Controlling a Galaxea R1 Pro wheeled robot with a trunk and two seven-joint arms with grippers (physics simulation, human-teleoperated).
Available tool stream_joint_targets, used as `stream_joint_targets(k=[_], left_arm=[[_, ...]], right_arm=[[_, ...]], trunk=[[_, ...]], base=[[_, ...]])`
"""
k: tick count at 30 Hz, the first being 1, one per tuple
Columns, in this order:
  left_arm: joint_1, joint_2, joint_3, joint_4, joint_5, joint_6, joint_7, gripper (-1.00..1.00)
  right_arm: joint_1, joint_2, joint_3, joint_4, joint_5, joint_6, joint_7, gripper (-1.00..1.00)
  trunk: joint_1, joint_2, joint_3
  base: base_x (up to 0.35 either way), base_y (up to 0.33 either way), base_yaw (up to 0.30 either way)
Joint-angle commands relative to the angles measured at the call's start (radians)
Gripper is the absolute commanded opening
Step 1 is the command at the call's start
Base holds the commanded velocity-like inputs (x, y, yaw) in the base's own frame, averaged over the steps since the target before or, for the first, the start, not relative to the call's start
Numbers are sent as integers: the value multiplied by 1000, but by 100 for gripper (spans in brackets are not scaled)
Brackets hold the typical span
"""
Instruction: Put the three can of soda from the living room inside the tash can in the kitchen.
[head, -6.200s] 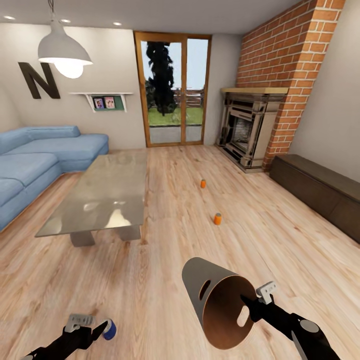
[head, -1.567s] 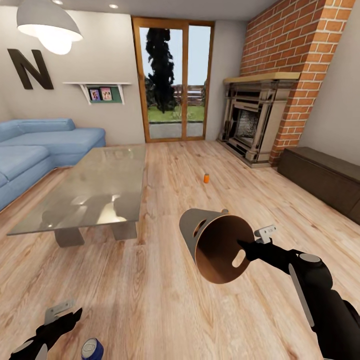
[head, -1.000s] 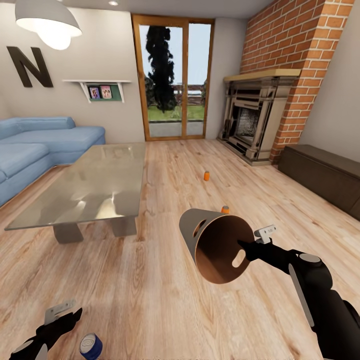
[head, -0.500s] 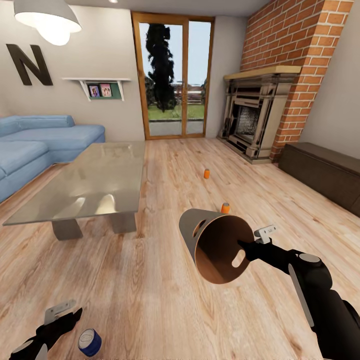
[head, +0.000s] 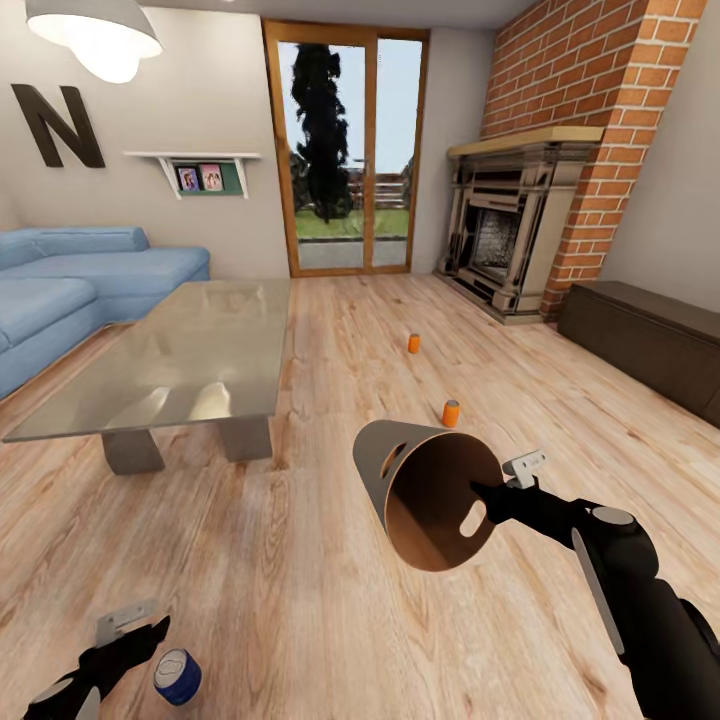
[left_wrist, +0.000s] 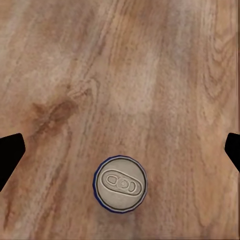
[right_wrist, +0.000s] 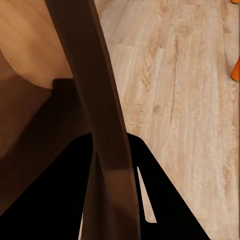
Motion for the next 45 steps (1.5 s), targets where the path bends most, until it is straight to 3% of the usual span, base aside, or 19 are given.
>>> stream_joint_targets(k=[1,5,11,27,45], left_arm=[[0,0,-10,0,1,0,0,100],[0,0,-23,-1,2,0,0,100],[0,0,-28,0,0,0,1,100],[0,0,-28,0,1,0,1,100],[0,0,-28,-1,1,0,-1,100]], right_arm=[[0,0,0,-1,-17,4,0,-100],[0,0,1,-1,-17,4,0,-100],[-1,0,1,-1,-17,4,0,-100],[-1,0,2,-1,-17,4,0,-100],[0,0,4,-2,-17,2,0,-100]], trunk=[[0,0,0],[0,0,0],[23,-42,-19],[30,-46,-81],[30,-46,-81]], base=[[0,0,0],[0,0,0],[0,0,0],[0,0,0],[42,0,0]])
